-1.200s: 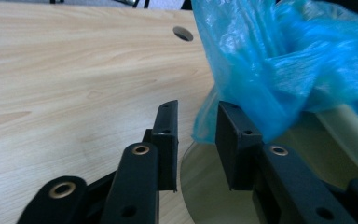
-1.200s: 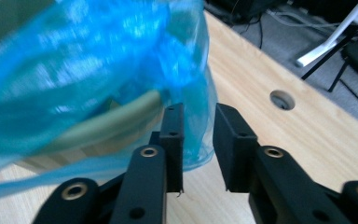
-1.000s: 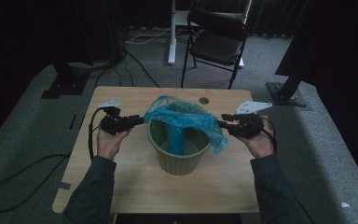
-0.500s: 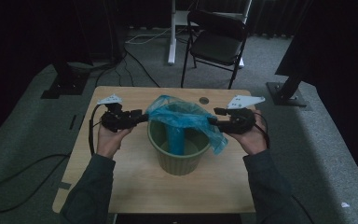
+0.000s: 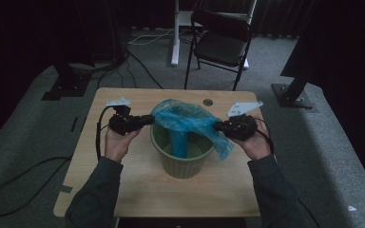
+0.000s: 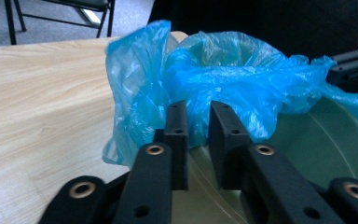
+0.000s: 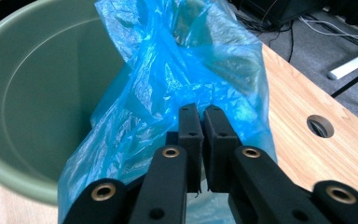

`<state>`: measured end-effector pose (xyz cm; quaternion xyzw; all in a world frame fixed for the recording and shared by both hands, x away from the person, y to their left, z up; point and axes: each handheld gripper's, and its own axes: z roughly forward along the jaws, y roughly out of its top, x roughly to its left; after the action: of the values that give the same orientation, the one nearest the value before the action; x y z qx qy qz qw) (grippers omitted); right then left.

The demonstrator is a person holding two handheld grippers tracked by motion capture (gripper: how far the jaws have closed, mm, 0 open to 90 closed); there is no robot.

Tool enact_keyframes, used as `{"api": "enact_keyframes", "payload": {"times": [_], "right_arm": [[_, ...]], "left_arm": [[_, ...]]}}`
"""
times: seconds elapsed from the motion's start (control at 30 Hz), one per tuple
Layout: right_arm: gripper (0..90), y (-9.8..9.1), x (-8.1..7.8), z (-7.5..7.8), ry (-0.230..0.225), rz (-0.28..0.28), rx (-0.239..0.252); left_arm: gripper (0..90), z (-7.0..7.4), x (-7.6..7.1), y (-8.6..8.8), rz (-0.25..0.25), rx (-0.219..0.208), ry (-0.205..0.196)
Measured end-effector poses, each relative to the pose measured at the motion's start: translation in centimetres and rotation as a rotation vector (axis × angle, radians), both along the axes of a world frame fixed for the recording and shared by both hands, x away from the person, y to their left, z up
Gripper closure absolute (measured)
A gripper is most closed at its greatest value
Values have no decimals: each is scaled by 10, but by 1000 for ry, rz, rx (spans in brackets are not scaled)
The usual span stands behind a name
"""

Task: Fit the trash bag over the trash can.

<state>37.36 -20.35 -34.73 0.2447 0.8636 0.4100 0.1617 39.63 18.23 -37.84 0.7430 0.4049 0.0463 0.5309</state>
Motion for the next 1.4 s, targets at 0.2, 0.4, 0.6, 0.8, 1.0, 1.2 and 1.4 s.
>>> {"api": "enact_keyframes", "payload": {"times": [0.2,0.4,0.6,0.8,1.0,1.2,1.4], "right_arm": [[877,-5,-6,-2,13,17,10],[885,-12,-13,-4,15,22,16],[894,-17,-19,-5,26,34,19],[892,-22,-28,-11,40,47,25],[890,-28,-33,-20,64,52,32],[890,-29,-37,-26,79,54,14],[891,-25,-38,-30,93,70,-4]], "left_arm": [[897,1,-10,2,9,16,-12],[900,-1,-20,6,12,25,-16],[900,-5,-29,11,10,12,-8],[900,-8,-39,12,-9,-4,2],[900,-12,-47,11,-12,-15,10],[900,-18,-51,12,-15,-25,24],[899,-24,-58,10,-36,-22,43]]}}
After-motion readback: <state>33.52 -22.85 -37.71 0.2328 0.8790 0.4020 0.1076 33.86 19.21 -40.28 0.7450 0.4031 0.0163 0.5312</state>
